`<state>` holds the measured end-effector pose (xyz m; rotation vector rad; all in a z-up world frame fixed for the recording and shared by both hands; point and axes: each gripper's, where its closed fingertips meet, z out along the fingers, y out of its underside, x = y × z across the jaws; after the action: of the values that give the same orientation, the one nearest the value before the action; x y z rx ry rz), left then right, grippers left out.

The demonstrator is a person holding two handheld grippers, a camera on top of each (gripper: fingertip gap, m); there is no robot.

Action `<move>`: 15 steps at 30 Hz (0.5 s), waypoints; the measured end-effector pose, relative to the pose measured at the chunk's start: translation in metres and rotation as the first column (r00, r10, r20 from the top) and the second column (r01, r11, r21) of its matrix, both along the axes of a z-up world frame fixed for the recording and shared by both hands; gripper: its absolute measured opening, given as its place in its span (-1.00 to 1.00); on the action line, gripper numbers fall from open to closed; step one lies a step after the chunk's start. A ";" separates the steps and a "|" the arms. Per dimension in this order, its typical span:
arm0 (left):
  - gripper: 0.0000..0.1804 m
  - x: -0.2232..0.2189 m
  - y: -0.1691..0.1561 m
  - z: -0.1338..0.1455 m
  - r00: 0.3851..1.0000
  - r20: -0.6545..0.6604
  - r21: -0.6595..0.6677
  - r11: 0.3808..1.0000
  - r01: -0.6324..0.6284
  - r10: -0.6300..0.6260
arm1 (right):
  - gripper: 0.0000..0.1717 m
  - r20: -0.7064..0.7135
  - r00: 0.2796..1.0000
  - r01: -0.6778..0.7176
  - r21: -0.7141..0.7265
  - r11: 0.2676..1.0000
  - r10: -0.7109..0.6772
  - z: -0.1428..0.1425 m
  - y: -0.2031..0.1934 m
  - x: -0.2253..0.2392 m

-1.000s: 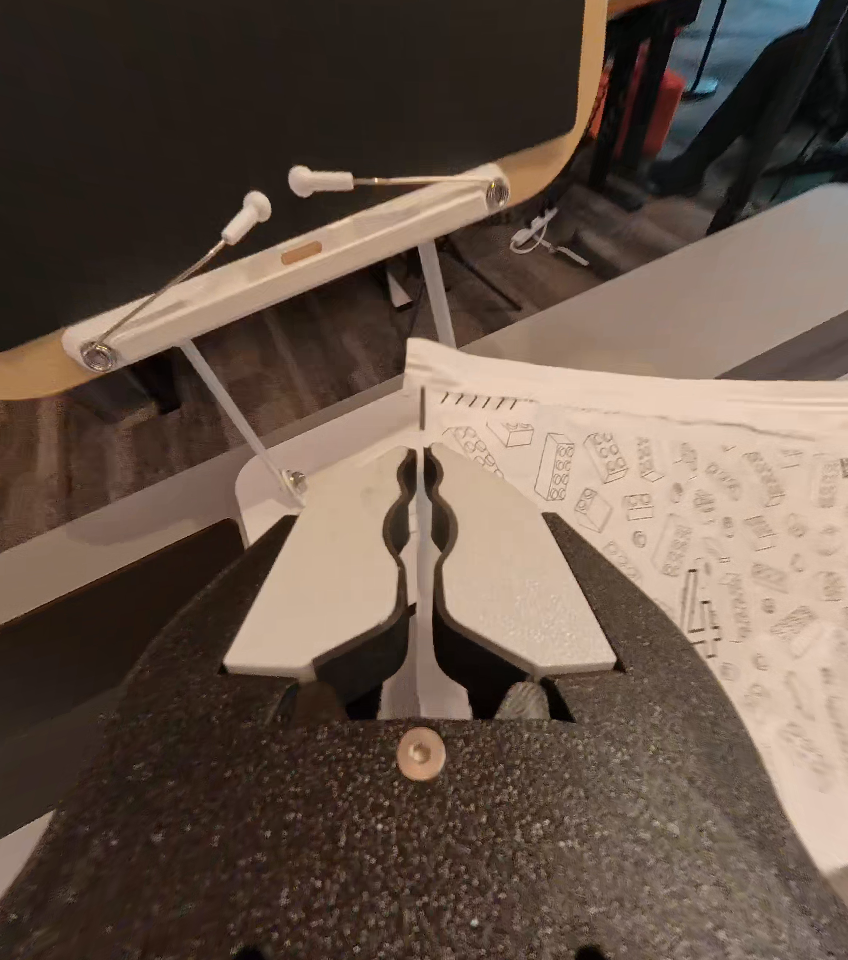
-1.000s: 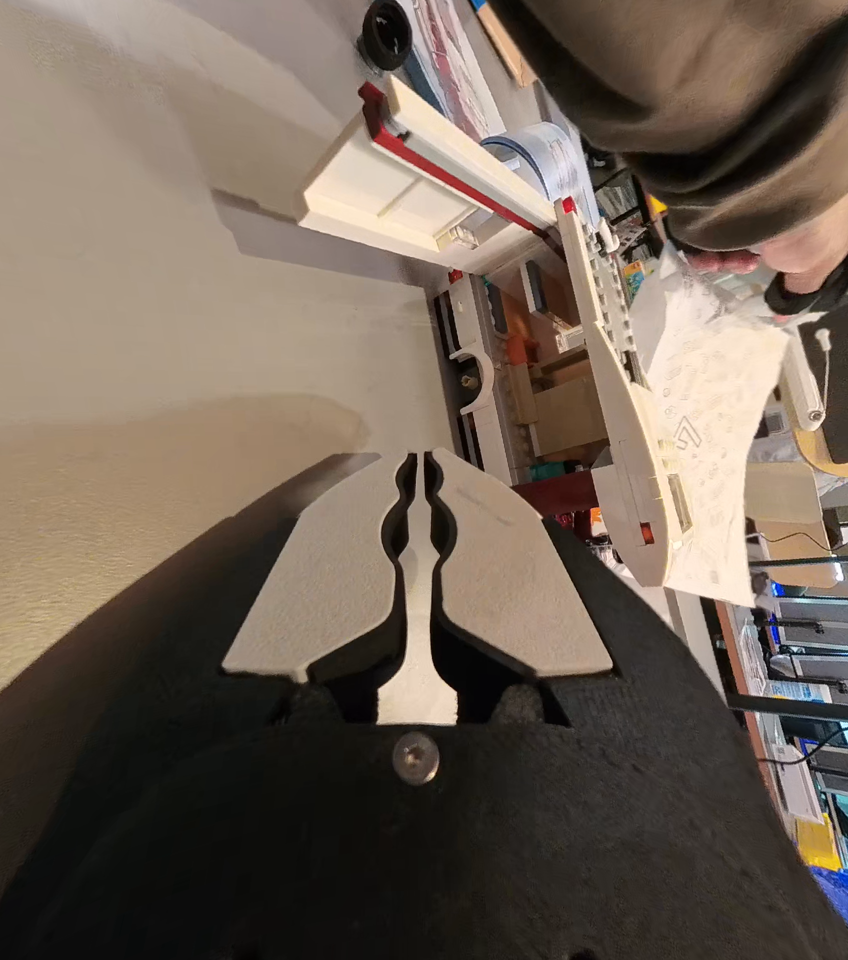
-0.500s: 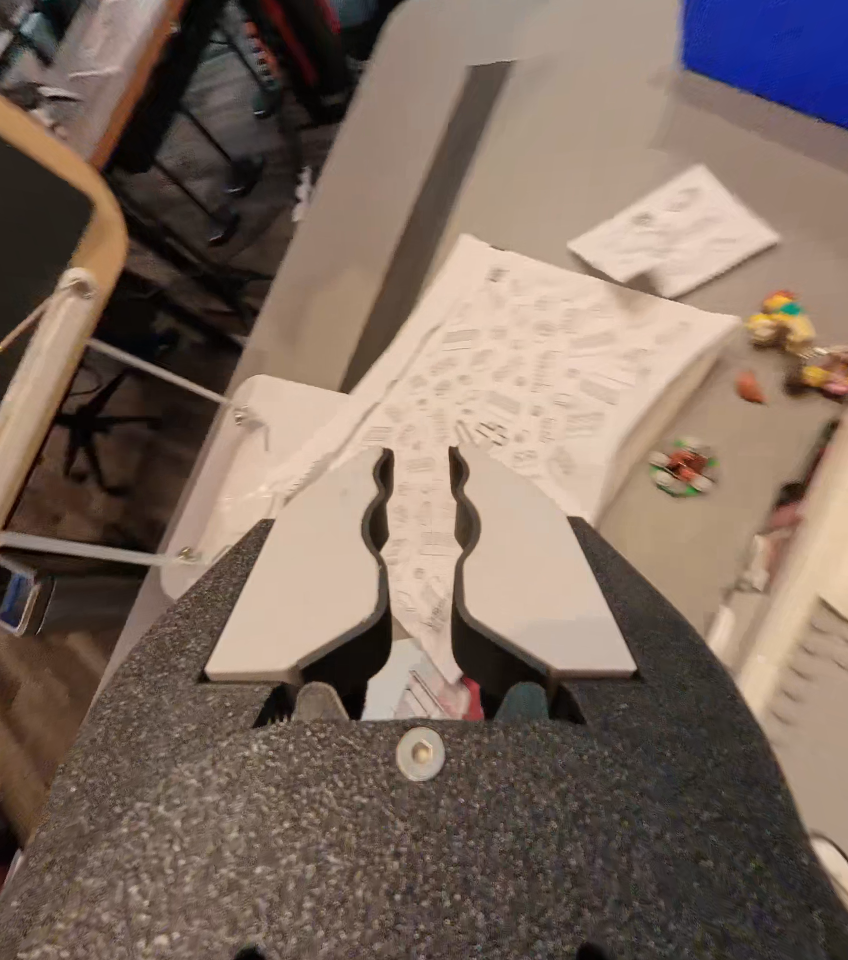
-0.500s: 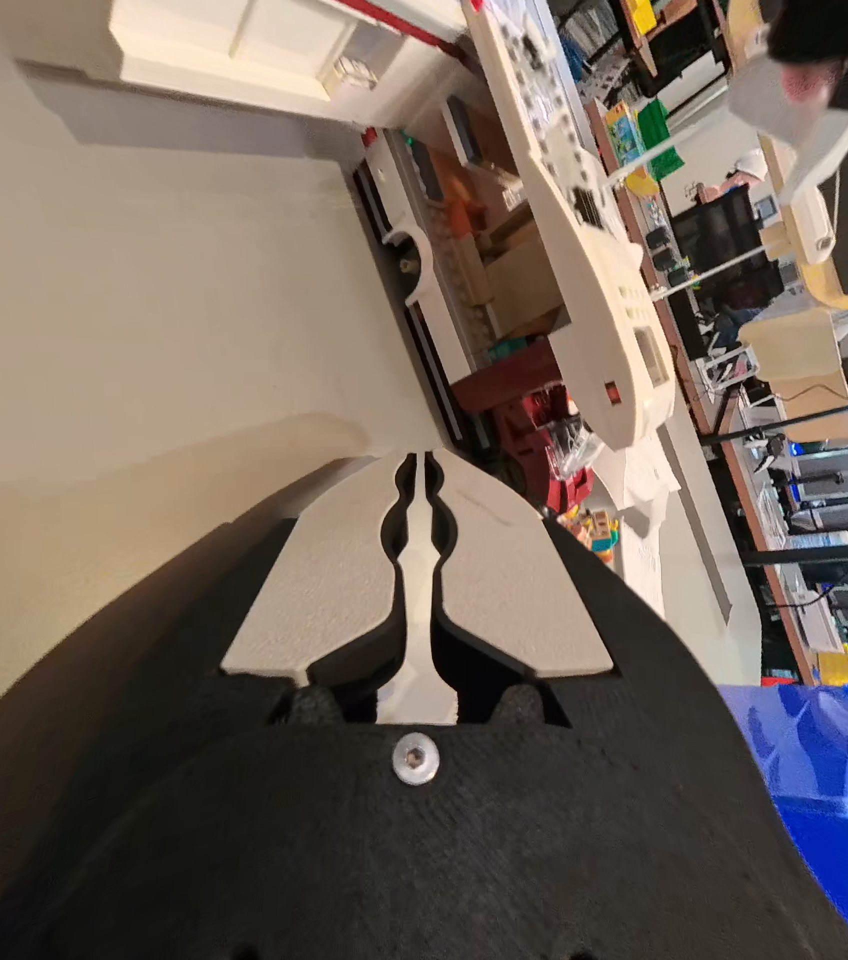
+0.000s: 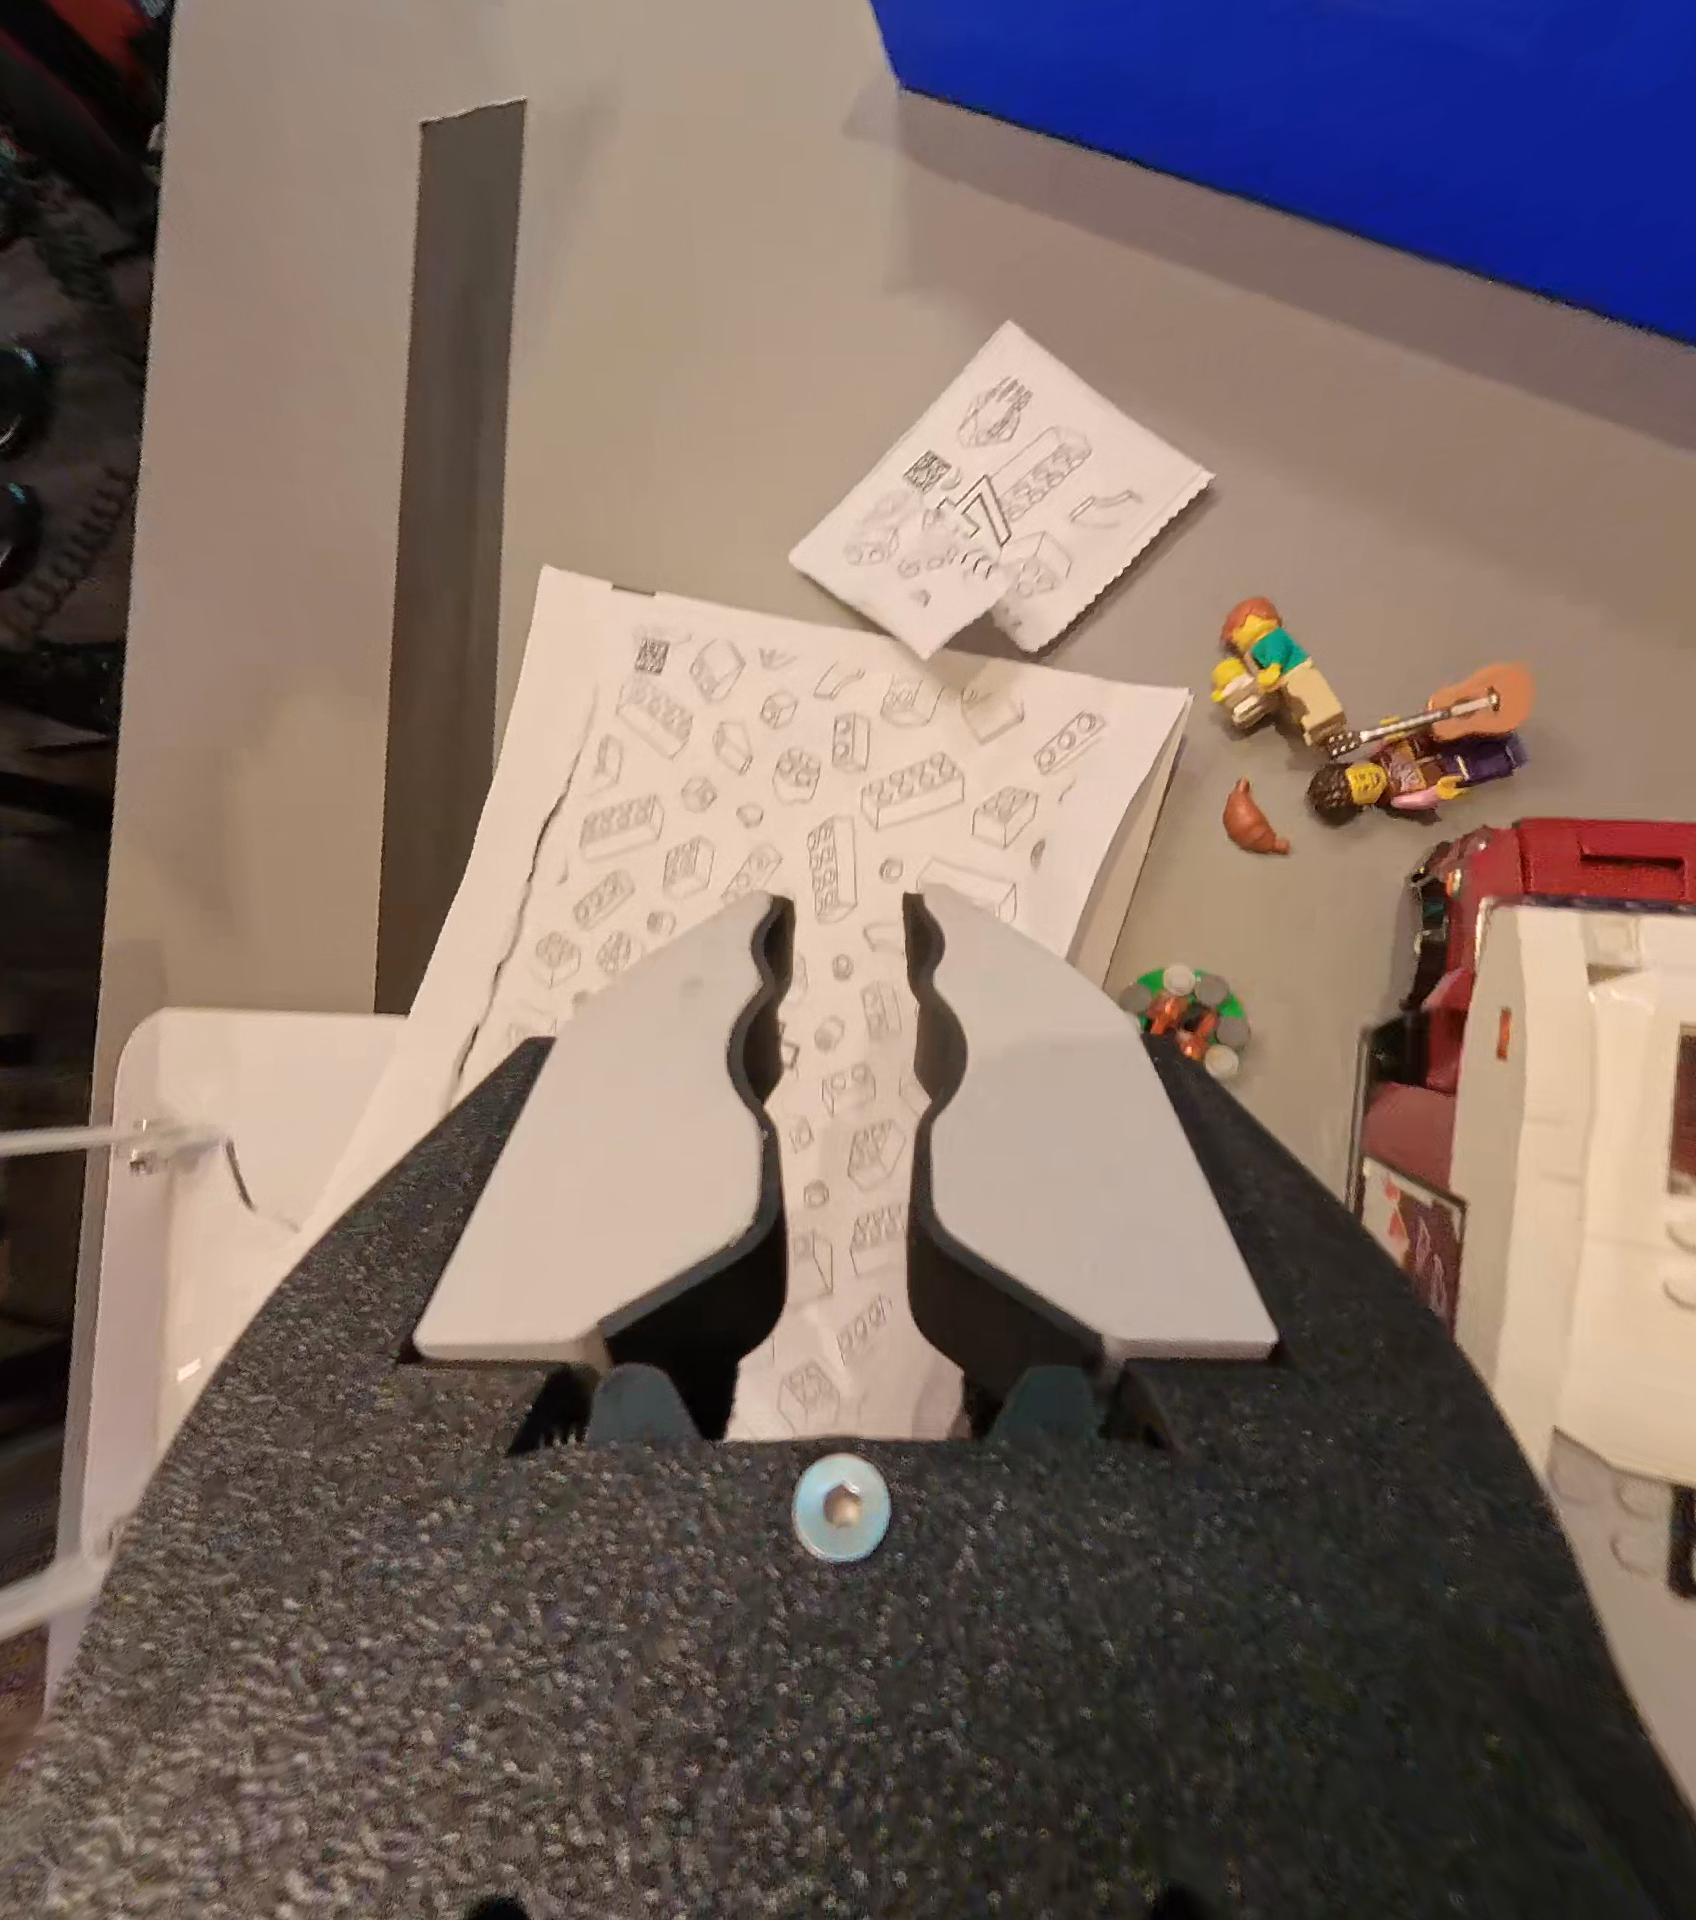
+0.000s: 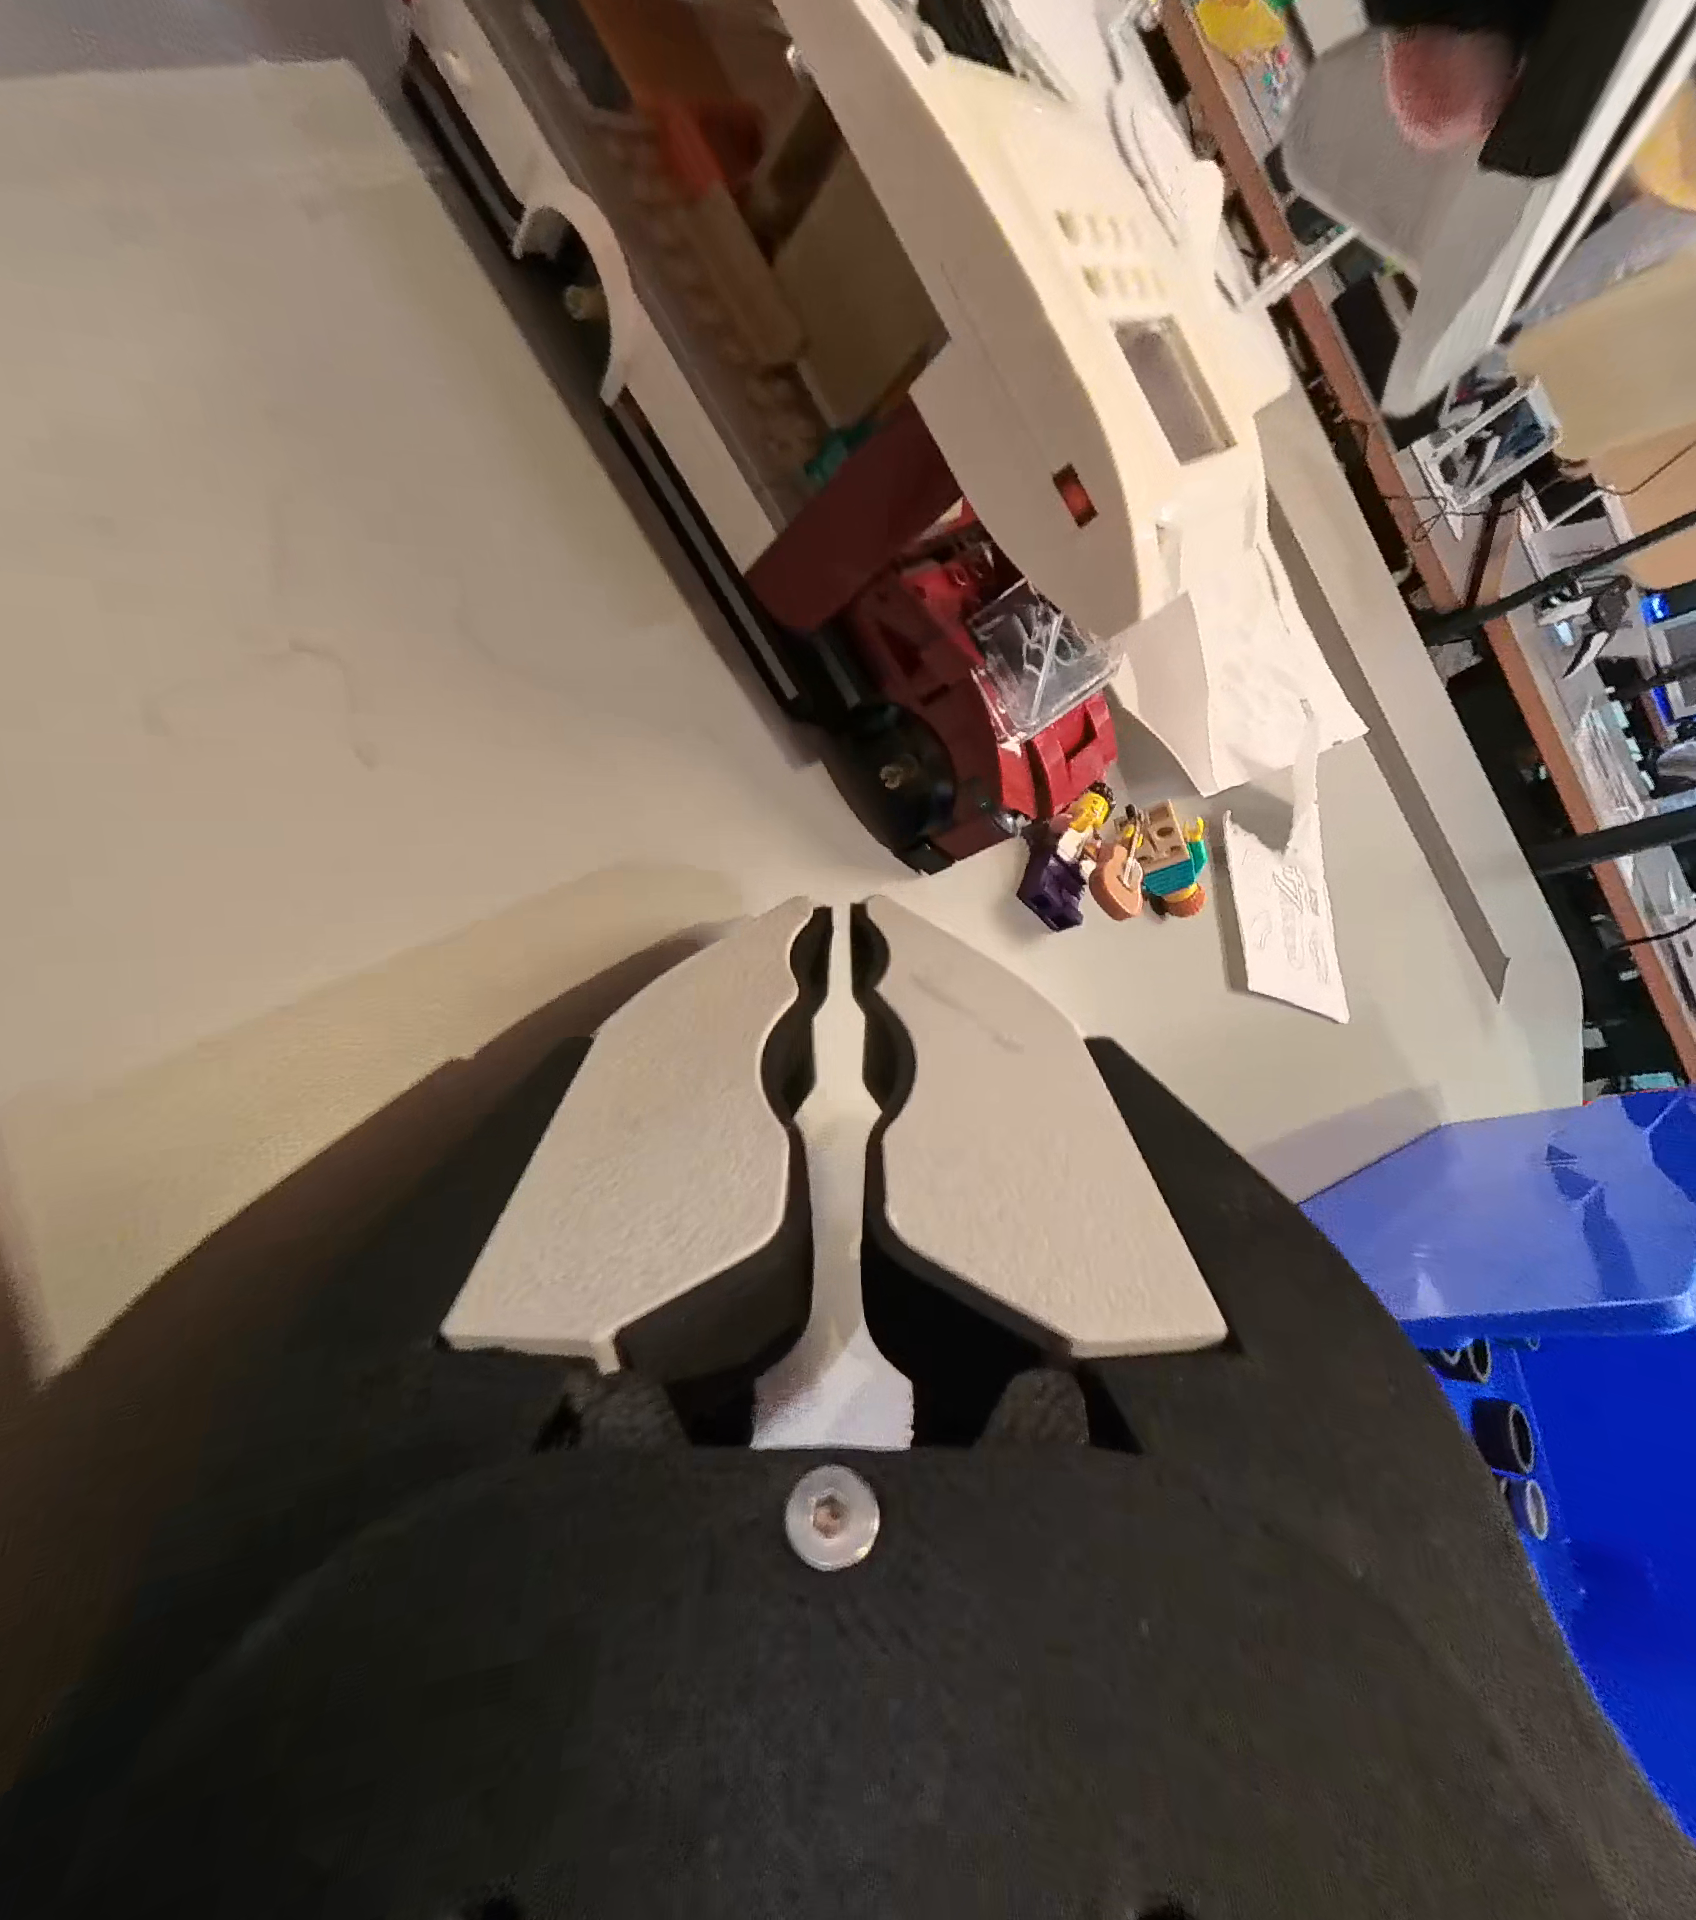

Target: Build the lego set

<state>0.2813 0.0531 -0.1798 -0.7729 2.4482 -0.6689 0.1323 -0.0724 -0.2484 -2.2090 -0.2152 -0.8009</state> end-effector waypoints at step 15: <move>-0.67 0.050 -0.059 -0.058 0.967 -0.098 0.263 0.932 0.251 -0.233 | -0.93 -0.032 0.999 -0.034 0.008 0.999 0.034 0.001 -0.005 -0.001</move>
<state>0.3311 -0.0063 -0.2376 -0.3928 2.6478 -0.3812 0.1310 -0.0773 -0.2478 -2.2040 -0.2333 -0.7462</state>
